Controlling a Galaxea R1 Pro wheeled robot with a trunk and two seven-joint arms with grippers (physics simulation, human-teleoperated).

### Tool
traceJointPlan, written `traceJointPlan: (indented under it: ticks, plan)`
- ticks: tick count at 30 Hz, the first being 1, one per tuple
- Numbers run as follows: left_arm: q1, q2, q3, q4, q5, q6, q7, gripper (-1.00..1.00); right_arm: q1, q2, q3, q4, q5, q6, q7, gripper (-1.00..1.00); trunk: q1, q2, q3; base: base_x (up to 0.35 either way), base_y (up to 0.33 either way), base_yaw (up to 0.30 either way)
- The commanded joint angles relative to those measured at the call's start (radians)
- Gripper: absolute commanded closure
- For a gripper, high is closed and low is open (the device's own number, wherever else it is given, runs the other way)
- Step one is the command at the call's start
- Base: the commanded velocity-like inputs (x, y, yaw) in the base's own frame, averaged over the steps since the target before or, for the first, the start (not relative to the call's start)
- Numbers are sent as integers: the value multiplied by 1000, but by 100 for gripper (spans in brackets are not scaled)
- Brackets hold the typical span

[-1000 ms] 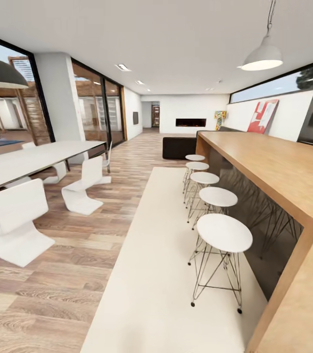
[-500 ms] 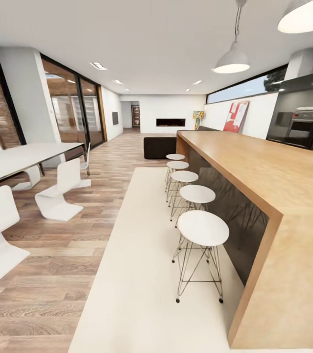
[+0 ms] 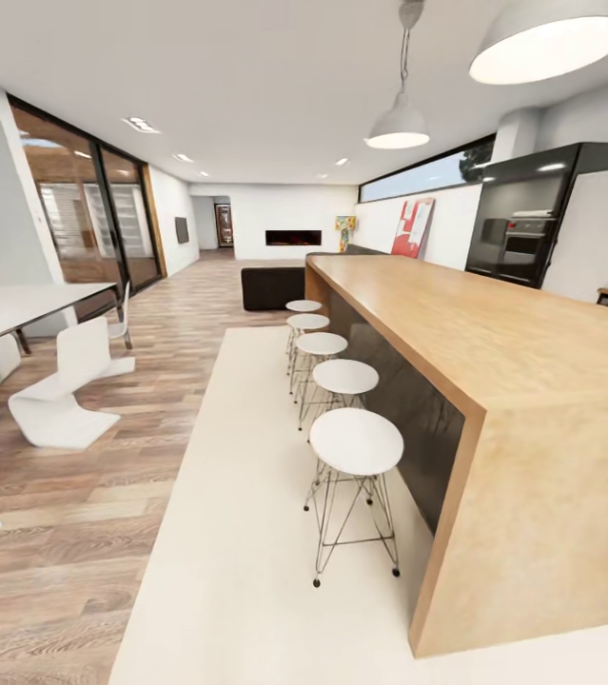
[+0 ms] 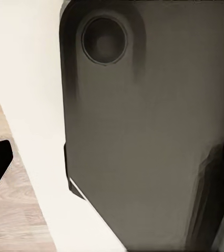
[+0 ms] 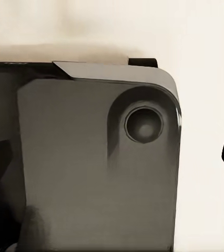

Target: Set up a coffee station on the kitchen countertop: keep the coffee maker on the countertop, move the bottle of coffee from the kitchen shelf to the counter next to the coffee maker, place a paper coffee filter on top of the coffee maker, put the saucer next to the coffee maker with the coffee cup on the saucer, and place the electric kettle next to the coffee maker.

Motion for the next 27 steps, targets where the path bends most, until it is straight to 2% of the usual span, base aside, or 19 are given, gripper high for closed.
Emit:
traceJointPlan:
  ticks: [1, 27]
  plan:
    - [0, 0, -1, 0, 2, 0, 0, -100, 0, 0, 0, -1, 0, 0, 1, -100, -4, 7, 2, 0, 0, -267]
    - [0, -1, -2, -1, 3, 6, -1, -100, 0, -1, 0, -1, -1, 0, 1, -100, -104, 189, 84, 0, 0, -267]
